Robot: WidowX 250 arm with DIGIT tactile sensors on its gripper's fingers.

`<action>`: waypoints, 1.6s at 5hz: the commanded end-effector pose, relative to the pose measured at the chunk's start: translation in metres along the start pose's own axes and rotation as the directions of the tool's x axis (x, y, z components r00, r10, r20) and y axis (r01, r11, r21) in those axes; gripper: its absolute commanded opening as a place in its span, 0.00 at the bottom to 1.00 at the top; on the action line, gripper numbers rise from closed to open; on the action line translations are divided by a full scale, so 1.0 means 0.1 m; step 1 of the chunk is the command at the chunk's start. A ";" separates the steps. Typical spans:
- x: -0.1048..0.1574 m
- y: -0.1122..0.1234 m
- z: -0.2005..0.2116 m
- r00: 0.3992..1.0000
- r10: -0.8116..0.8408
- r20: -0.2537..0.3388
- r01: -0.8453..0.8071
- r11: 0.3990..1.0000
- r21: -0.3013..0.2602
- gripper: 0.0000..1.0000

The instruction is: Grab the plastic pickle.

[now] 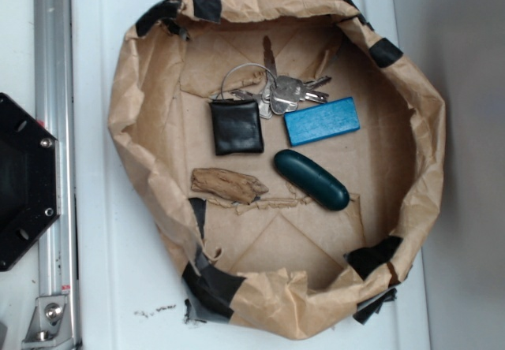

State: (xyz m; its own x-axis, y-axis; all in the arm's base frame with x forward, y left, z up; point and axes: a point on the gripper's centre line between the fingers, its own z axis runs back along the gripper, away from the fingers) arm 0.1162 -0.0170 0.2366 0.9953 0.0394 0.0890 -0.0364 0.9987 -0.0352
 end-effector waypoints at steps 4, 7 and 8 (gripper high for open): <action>1.33 0.08 -0.76 0.949 -0.246 0.198 0.259 0.965 -0.043 1.00; 1.63 -0.18 -2.14 0.765 -0.643 -0.035 0.638 0.764 -0.101 1.00; 1.64 -0.16 -2.22 0.767 -0.639 -0.063 0.634 0.769 -0.076 1.00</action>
State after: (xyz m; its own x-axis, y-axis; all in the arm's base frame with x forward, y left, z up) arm 0.3010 -0.0235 0.0238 0.8034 -0.5953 -0.0099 0.5934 0.8020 -0.0691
